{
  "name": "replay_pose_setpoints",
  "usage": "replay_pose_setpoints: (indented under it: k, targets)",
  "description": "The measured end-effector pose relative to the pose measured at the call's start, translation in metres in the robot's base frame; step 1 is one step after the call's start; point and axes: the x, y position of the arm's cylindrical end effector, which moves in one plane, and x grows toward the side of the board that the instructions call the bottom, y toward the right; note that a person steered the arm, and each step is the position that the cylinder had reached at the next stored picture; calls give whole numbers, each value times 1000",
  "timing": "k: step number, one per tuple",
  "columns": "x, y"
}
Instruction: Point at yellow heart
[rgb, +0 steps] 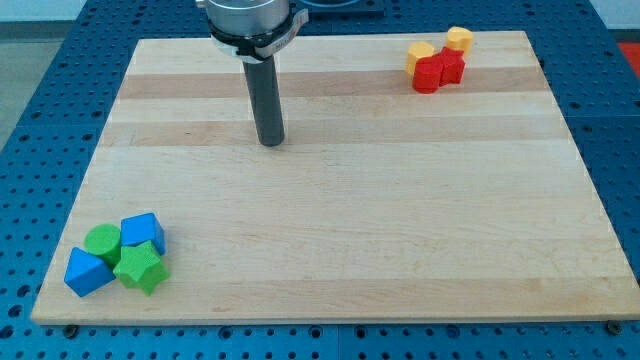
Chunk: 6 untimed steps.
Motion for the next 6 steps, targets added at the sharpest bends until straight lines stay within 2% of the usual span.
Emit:
replay_pose_setpoints:
  k: [2, 4, 6]
  targets:
    - [0, -13]
    - [21, -150]
    - [35, -194]
